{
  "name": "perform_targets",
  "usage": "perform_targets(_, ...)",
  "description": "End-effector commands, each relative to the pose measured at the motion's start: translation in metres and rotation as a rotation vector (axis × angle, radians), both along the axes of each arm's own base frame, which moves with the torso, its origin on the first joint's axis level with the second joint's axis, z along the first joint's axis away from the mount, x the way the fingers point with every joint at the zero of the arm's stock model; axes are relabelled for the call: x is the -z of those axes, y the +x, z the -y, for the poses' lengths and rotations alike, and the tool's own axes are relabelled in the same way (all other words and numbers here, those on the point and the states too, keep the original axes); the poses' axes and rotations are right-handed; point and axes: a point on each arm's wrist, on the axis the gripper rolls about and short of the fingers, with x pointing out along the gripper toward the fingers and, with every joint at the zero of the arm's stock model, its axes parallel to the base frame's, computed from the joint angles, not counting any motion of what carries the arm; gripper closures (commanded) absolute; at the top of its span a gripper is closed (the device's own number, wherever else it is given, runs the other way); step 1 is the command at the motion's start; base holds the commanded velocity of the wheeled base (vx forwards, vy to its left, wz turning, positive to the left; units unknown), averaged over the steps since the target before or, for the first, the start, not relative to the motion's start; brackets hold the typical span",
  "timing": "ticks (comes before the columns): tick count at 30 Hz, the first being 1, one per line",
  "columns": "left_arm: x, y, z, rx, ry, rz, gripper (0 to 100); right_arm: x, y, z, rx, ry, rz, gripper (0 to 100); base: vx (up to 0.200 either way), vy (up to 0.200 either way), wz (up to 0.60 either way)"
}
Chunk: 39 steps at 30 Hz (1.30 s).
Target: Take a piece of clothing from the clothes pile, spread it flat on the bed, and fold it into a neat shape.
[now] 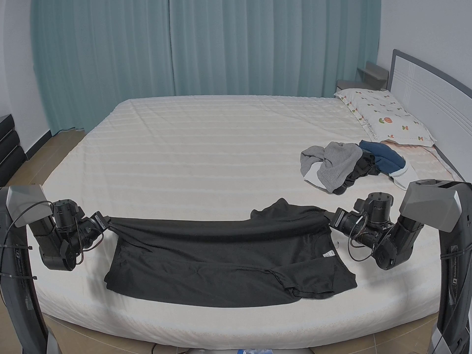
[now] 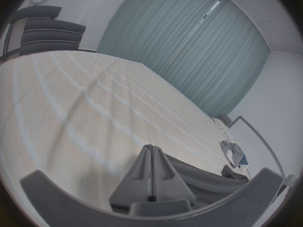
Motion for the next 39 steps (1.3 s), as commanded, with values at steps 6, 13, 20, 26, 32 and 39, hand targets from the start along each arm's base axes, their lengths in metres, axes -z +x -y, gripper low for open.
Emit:
perform_targets(6,0.014,-0.041,0.008,0.068,0.11,-0.123,100,0.017,-0.049,0.012,-0.07,-0.122,-0.139,100,0.0,0.0,0.0)
perform_targets(13,0.017,-0.063,0.015,0.084,0.137,-0.103,100,0.036,-0.06,0.014,-0.078,-0.148,-0.212,100,0.0,0.0,0.0)
perform_targets(20,0.018,-0.073,0.017,0.091,0.141,-0.127,100,0.042,-0.063,0.02,-0.062,-0.139,-0.24,100,0.0,0.0,0.0)
perform_targets(26,0.021,-0.077,0.019,0.095,0.135,-0.151,0,0.041,-0.066,0.02,-0.058,-0.124,-0.201,0,0.0,0.0,0.0)
perform_targets(32,0.019,-0.083,0.021,0.095,0.13,-0.162,0,0.021,-0.074,0.02,-0.049,-0.095,-0.14,0,0.0,0.0,0.0)
perform_targets(39,0.0,-0.081,0.018,0.065,0.106,-0.102,0,0.006,-0.065,0.02,0.003,0.036,-0.119,0,0.0,0.0,0.0)
